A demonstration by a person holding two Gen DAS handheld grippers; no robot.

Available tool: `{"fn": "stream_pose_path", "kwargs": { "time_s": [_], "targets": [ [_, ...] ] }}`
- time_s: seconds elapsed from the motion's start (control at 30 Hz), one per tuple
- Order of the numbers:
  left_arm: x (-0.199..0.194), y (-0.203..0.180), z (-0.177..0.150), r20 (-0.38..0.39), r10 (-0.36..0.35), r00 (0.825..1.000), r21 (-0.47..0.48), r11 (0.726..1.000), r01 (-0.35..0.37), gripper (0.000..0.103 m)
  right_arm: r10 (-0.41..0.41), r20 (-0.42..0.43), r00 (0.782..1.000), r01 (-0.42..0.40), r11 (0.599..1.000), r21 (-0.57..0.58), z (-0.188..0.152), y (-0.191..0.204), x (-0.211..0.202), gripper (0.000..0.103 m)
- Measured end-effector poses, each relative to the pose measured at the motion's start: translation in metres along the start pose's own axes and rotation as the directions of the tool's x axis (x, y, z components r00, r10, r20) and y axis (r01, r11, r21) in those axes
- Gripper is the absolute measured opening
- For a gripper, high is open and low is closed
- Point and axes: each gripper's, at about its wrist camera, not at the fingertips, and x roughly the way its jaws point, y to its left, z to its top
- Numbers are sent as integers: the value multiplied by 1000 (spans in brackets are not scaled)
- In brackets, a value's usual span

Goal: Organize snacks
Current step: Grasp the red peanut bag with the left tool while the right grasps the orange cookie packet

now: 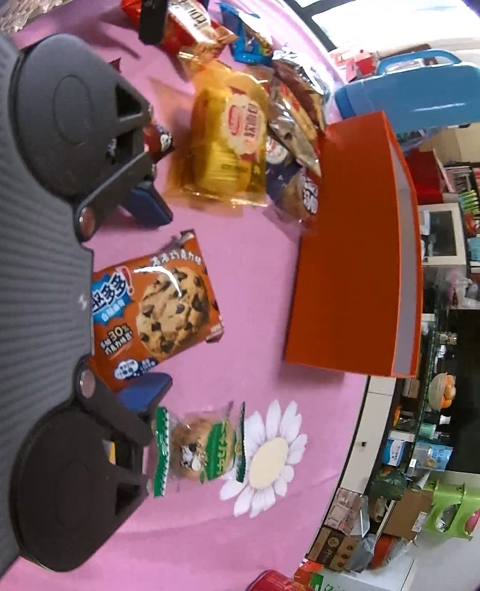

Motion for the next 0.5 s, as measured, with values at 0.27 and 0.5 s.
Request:
{"fn": "stream_pose_path", "kwargs": {
  "time_s": [0.27,0.5],
  "targets": [
    [5,-10,-4,35,65,997,78,995,-67,60,-2,24,1000,2,1000,7,-5,2,2,93],
    [-21,7,7,77,-3,997,-3,1000,3,26,-11,55,998,2,988,155,-6,-14,-34,50]
  ]
}}
